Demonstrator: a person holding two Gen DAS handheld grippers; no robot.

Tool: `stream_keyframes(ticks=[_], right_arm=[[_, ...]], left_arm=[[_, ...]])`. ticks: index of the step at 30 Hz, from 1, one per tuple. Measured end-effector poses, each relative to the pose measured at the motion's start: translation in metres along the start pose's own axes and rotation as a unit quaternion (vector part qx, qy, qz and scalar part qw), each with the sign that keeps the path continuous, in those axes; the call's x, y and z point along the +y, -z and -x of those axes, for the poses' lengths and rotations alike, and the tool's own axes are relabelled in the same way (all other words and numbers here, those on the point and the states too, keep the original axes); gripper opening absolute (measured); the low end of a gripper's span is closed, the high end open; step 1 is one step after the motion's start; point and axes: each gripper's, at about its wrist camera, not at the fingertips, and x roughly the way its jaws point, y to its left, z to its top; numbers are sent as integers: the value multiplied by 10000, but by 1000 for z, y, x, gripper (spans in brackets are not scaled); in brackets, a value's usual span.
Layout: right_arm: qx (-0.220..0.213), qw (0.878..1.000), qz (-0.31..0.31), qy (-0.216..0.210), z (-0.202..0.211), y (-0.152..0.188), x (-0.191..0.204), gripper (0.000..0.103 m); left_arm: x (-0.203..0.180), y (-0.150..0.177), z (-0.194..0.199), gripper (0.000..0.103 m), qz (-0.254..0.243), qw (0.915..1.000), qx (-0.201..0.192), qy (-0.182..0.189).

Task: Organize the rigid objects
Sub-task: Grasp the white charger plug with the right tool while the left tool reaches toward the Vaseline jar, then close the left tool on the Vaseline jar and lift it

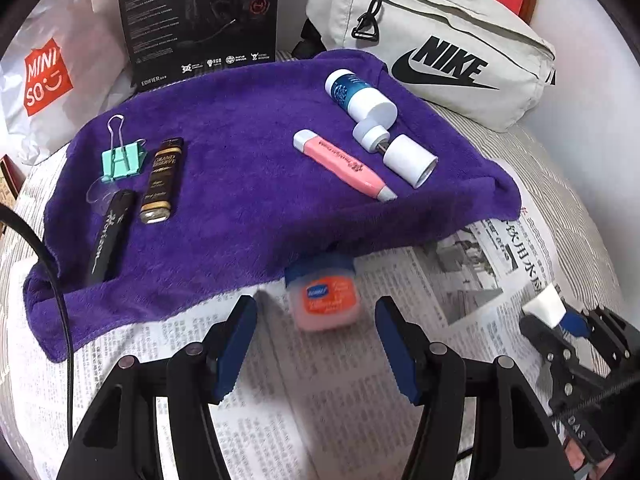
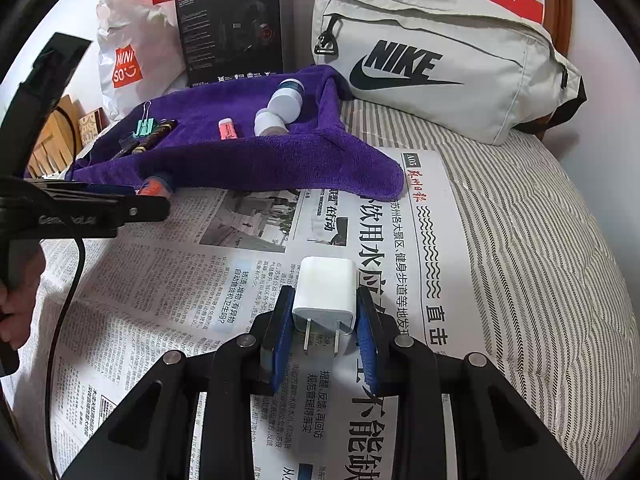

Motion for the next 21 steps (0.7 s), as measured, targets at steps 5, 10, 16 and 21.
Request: stream_keyframes(ticks=[5,10,16,21], right_arm=[[0,10000,-7,-7,0,0,0,30],[0,10000,-6,-7,0,0,0,30],[1,10000,12,15,0,0,1,30],[5,10000,23,26,-1,0,1,30]], left_arm=[[-8,-6,-6,44,-52,9994,-17,-354],[-8,-4,-4,37,-131,9993,-84,-351],[3,7,4,37,-122,9989,-41,-450],[4,7,1,39,-161,9986,-78,-499]])
